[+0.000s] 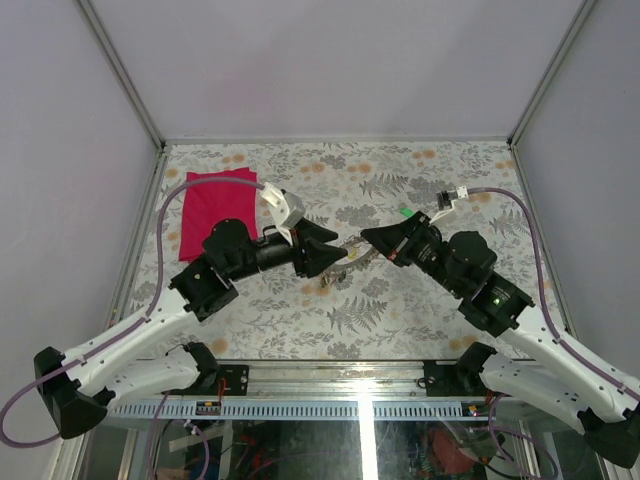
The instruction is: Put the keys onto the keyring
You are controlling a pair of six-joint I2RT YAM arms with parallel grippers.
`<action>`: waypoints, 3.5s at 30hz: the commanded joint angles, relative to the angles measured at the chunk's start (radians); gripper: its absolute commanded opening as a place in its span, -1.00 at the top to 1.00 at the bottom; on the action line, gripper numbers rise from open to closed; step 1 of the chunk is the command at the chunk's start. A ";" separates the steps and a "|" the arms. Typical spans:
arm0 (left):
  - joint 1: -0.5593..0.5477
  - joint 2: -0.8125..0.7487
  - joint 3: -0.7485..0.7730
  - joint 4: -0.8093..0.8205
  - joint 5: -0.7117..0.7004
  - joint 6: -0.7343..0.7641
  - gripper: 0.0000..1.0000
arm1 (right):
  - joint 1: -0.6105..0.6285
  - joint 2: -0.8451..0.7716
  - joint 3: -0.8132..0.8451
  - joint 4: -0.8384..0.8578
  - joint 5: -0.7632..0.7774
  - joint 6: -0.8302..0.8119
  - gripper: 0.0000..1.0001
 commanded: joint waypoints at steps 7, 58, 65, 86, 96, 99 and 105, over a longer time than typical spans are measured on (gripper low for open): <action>-0.202 0.055 0.108 -0.018 -0.343 0.236 0.13 | 0.008 -0.010 0.143 -0.086 0.195 0.107 1.00; -0.406 0.375 0.178 0.217 -0.712 0.559 0.65 | 0.008 -0.012 0.171 -0.202 0.245 0.210 1.00; -0.406 0.398 0.188 0.221 -0.732 0.574 0.67 | 0.008 -0.018 0.167 -0.202 0.239 0.215 1.00; -0.406 0.428 0.207 0.214 -0.747 0.583 1.00 | 0.008 -0.036 0.162 -0.201 0.224 0.233 1.00; -0.405 0.373 0.173 0.184 -0.682 0.577 1.00 | 0.008 -0.061 0.150 -0.205 0.246 0.229 0.68; -0.406 0.363 0.169 0.181 -0.674 0.572 1.00 | 0.008 -0.070 0.152 -0.212 0.257 0.221 0.46; -0.406 0.338 0.153 0.166 -0.655 0.560 1.00 | 0.007 -0.111 0.173 -0.276 0.298 0.168 0.24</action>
